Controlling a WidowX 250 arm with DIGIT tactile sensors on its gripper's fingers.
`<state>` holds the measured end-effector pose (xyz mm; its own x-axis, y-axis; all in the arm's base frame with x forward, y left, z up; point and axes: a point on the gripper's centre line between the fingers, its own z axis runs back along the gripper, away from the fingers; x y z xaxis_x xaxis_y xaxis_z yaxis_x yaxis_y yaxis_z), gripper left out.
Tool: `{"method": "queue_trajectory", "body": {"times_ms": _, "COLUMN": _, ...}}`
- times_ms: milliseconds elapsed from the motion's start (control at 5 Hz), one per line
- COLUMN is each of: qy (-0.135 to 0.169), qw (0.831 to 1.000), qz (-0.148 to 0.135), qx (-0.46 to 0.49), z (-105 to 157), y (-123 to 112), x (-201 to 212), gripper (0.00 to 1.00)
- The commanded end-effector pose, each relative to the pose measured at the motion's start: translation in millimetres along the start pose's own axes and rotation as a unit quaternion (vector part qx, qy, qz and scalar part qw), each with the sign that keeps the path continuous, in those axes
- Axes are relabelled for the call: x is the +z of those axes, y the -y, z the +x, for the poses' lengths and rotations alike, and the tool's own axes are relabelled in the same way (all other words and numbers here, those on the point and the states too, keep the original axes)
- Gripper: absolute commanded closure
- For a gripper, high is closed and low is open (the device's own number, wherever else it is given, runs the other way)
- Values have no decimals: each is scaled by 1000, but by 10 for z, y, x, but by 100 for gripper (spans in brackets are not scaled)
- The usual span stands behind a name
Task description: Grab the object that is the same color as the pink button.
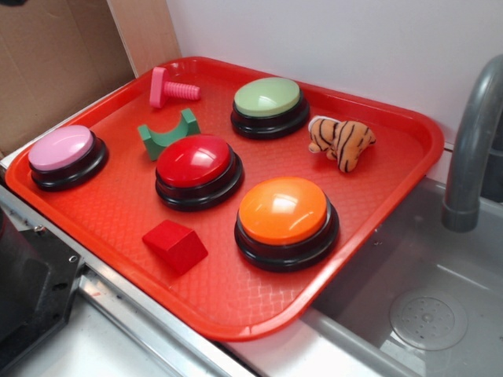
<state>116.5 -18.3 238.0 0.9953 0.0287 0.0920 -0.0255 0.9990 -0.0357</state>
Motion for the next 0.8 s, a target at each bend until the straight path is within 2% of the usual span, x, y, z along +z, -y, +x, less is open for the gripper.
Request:
{"method": "queue_trajectory", "body": {"times_ms": 0, "qy": 0, "qw": 1000, "qz": 0, "qx": 0, "z": 0, "y": 0, "x": 0, "gripper": 0}}
{"method": "queue_trajectory", "body": {"times_ms": 200, "qy": 15, "qw": 999, "qz": 13, "qx": 39, "z": 484, "y": -151, "x": -243, "gripper": 0}}
{"method": "queue_trajectory", "body": {"times_ms": 400, "qy": 35, "qw": 994, "qz": 45, "qx": 91, "z": 956, "y": -442, "x": -467, "gripper": 0}}
{"method": "queue_trajectory", "body": {"times_ms": 600, "qy": 35, "qw": 987, "qz": 69, "qx": 143, "z": 1403, "y": -773, "x": -737, "gripper": 0}}
